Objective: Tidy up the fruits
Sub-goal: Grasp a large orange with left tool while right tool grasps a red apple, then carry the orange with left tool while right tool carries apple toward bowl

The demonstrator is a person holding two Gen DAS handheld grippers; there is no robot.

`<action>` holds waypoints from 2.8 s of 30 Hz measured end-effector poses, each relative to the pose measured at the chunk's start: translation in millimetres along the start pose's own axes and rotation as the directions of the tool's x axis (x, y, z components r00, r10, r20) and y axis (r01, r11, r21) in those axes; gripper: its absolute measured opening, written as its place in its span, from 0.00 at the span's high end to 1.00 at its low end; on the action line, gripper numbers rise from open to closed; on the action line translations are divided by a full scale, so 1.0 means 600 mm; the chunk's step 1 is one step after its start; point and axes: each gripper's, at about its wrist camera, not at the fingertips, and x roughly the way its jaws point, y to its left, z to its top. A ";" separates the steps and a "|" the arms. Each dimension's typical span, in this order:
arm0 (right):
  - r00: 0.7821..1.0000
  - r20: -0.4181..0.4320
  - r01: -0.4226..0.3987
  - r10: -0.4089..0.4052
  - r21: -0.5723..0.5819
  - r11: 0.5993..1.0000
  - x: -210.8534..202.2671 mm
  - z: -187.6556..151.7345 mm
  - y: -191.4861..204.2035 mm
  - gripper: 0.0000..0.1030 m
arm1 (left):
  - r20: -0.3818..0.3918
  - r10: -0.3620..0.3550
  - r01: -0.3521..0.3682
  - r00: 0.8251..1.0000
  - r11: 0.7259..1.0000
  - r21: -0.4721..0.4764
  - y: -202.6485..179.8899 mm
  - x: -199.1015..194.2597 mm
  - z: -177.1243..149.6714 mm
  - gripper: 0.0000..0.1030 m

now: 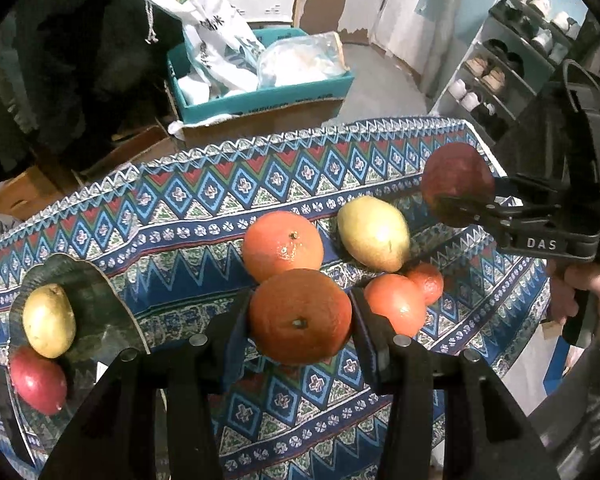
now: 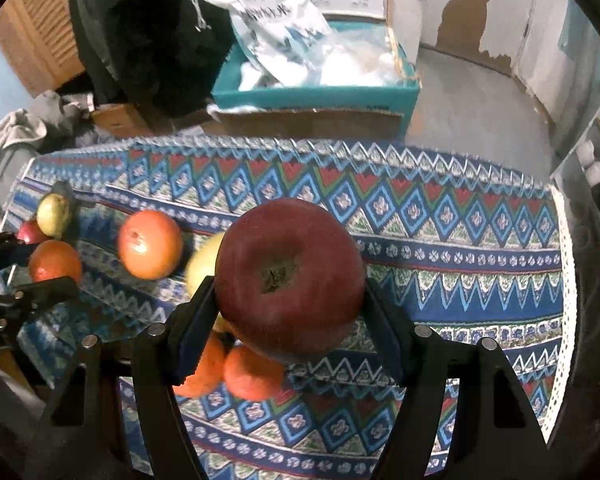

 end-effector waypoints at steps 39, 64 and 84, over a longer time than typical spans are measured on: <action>0.977 0.122 -0.149 0.177 -0.209 0.967 -0.098 0.076 0.243 0.31 | 0.162 0.095 -0.069 0.982 0.985 -0.157 0.129 -0.173 -0.056 0.53; 0.967 0.047 -0.223 0.251 -0.325 0.919 -0.051 0.118 0.405 0.31 | 0.168 0.165 -0.105 0.972 0.943 -0.316 0.256 -0.220 -0.126 0.53; 0.962 -0.136 -0.270 0.236 -0.373 0.888 0.082 0.092 0.495 0.31 | 0.014 0.179 -0.159 0.984 0.906 -0.392 0.331 -0.137 -0.189 0.53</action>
